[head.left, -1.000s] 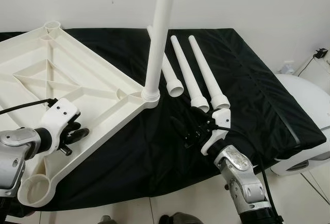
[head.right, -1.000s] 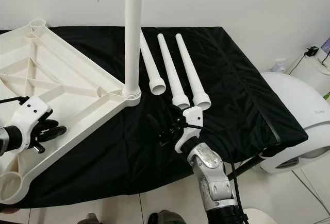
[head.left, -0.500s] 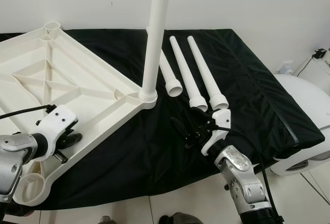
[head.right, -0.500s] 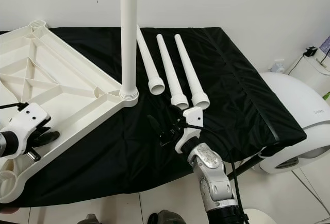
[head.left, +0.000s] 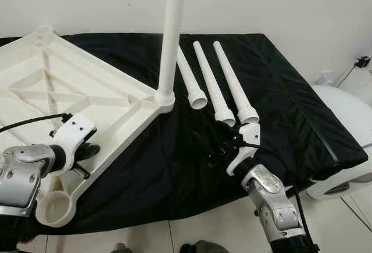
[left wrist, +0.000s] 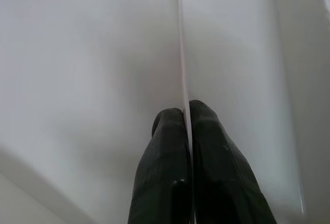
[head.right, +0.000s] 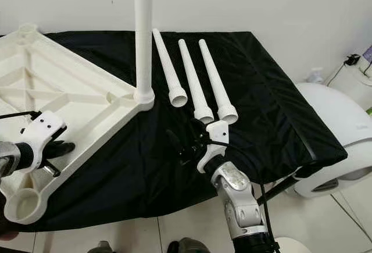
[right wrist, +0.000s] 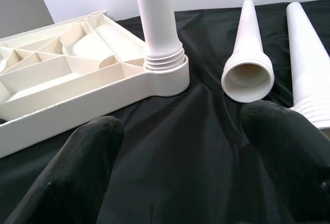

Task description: Building children table

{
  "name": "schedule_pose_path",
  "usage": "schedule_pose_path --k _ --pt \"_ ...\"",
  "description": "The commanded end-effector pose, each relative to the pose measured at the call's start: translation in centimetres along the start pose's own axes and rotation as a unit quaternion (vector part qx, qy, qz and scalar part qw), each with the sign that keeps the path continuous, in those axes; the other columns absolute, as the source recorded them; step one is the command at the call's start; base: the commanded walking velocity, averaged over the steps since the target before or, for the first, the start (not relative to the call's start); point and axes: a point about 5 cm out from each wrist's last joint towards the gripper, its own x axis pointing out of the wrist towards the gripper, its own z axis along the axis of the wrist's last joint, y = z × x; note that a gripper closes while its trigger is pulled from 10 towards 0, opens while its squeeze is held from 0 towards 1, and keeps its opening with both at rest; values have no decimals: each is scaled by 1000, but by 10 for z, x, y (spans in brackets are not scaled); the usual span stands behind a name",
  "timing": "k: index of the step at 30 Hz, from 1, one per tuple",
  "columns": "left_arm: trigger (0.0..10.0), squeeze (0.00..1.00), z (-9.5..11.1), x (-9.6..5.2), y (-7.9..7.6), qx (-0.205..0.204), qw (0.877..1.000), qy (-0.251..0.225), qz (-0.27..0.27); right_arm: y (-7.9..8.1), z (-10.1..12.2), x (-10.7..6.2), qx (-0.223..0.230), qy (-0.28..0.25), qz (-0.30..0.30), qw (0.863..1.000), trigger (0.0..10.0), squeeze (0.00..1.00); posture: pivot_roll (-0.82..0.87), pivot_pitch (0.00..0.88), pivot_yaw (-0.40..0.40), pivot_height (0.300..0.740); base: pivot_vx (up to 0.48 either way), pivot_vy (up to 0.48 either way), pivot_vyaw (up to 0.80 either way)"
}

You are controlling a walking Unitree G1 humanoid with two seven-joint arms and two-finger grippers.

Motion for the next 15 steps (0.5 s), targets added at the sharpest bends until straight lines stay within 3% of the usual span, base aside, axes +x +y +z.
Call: schedule_pose_path --k 1,8,9,11,15 --pt "10000 0 -8 6 5 -13 996 22 91 -1 2 -1 -2 -5 -4 1000 10000 0 26 32 -77 740 0 0 0" --pt "10000 0 25 26 -12 -53 992 -31 108 -2 3 1 -4 -9 -9 1000 10000 0 23 35 -74 740 0 0 0" --pt "10000 0 37 33 -22 -63 992 -45 103 -2 4 1 -4 -9 -10 1000 10000 0 21 36 -73 740 0 0 0" --pt "10000 0 37 33 -22 -63 992 -45 103 -2 4 1 -4 -9 -10 1000 10000 0 21 36 -73 740 0 0 0" --pt "10000 0 55 47 -38 -71 991 -62 92 -1 4 2 -5 -10 -11 1000 10000 0 15 34 -71 740 0 0 0"
